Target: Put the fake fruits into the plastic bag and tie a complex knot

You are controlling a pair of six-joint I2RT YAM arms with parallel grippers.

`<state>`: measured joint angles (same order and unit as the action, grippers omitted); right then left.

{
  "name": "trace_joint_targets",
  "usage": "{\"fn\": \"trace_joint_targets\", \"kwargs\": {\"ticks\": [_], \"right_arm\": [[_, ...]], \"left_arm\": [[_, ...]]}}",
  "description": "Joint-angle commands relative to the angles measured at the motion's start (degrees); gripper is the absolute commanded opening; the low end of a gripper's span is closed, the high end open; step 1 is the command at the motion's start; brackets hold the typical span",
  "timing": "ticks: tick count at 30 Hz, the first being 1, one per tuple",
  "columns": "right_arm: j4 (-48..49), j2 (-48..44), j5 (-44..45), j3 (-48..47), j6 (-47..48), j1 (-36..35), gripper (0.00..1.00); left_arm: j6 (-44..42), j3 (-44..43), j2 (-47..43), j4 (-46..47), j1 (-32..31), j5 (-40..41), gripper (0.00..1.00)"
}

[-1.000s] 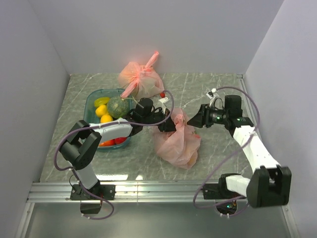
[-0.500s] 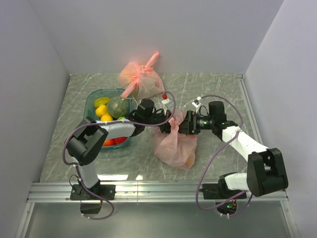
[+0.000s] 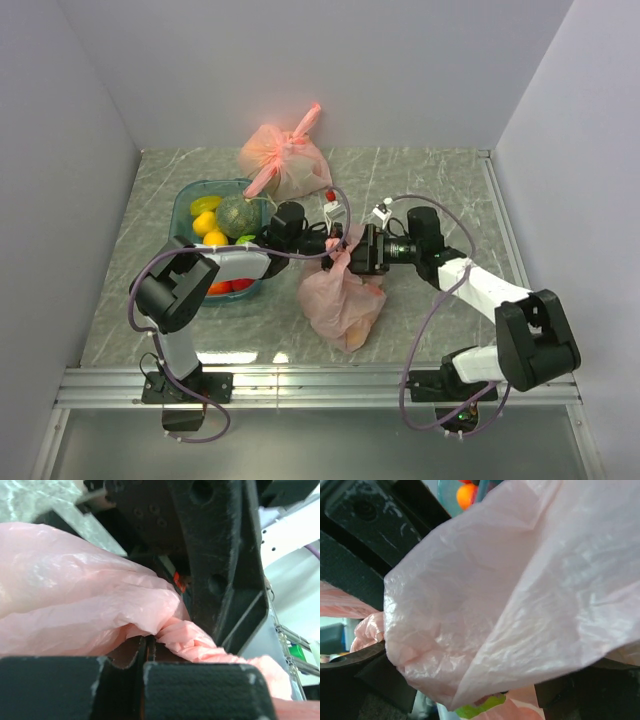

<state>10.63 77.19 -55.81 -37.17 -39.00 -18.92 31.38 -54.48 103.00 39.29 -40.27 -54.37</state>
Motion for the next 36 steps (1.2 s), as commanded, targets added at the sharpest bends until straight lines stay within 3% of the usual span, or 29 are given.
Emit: {"fn": "trace_joint_targets", "kwargs": {"ticks": [1, 9, 14, 18, 21, 25, 32, 36], "right_arm": [[-11.7, -4.7, 2.2, -5.4, 12.9, 1.4, 0.82], [-26.6, -10.7, 0.0, -7.8, 22.6, 8.1, 0.79], [-27.7, -10.6, -2.3, -7.6, 23.0, 10.1, 0.51], [-16.7, -9.1, -1.9, -6.2, 14.9, 9.2, 0.40], [-13.0, -6.6, -0.8, -8.1, 12.6, 6.6, 0.40], [-11.2, -5.0, 0.6, -9.2, 10.2, 3.4, 0.50], [-26.4, -5.3, 2.0, -11.6, 22.0, 2.7, 0.66], [-25.3, -7.1, 1.8, -8.7, 18.8, 1.6, 0.72]], "left_arm": [[1.2, -0.1, -1.0, 5.7, -0.7, -5.3, 0.00], [0.3, -0.5, -1.0, 4.7, -0.7, -5.8, 0.01], [1.1, -0.2, -0.7, 5.6, -0.8, -5.8, 0.01], [1.1, -0.7, -0.1, 5.3, -0.9, -6.1, 0.00], [0.2, -0.8, 0.4, 4.7, -1.4, -6.1, 0.00], [1.1, -1.3, 1.3, 6.1, -2.2, -5.9, 0.01], [3.2, -1.9, 2.6, 9.0, -2.1, -4.6, 0.02], [7.4, -1.8, 3.4, 14.4, -2.1, -3.8, 0.02]]}}
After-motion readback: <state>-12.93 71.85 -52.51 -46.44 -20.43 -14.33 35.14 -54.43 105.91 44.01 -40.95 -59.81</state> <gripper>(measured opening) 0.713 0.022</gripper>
